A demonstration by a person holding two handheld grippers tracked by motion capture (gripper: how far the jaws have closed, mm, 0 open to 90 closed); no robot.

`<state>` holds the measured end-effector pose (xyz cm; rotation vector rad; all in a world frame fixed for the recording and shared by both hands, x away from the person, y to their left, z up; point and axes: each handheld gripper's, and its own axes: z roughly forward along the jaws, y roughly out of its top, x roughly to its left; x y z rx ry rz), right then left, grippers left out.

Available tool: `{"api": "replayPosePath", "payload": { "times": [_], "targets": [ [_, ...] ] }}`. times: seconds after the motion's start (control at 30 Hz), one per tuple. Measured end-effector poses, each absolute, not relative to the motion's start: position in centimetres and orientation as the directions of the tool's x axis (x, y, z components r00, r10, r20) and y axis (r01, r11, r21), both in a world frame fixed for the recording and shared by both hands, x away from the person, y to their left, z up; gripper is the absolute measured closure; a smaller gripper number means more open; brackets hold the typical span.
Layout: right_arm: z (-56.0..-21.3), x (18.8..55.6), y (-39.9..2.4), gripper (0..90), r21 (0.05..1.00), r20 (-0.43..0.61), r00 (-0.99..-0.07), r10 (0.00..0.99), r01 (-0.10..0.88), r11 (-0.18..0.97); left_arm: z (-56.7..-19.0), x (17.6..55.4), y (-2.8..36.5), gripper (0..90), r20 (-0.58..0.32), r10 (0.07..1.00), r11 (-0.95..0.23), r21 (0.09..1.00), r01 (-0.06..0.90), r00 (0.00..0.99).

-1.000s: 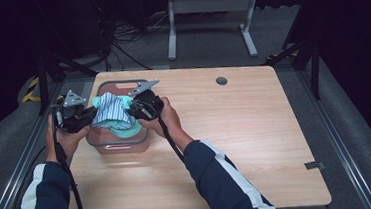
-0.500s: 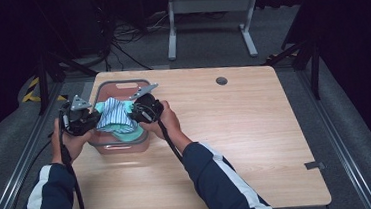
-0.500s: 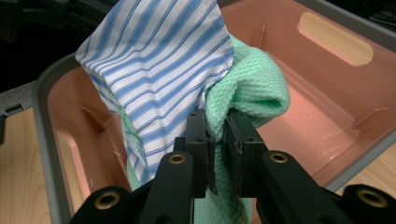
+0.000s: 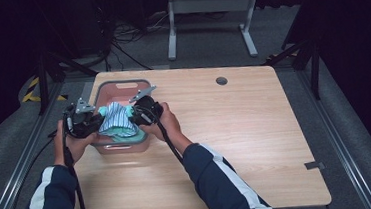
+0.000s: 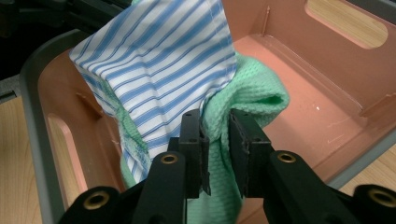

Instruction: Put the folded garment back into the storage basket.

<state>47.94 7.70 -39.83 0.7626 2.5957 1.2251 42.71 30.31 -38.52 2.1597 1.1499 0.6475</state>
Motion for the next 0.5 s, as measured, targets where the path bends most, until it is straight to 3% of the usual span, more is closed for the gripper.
{"api": "replayPosePath", "payload": {
  "times": [0.17,0.5],
  "targets": [
    [-39.62,47.80,7.78,73.4,0.755,0.047,-0.855,0.517,0.370,0.542,-38.29,42.57,30.20,75.2,0.151,0.845,-0.460,0.695,0.553,0.513],
    [-39.40,47.66,7.30,72.3,0.752,0.045,-0.856,0.515,0.368,0.547,-37.87,41.99,29.60,73.0,0.154,0.838,-0.466,0.700,0.541,0.524]
  ]
}}
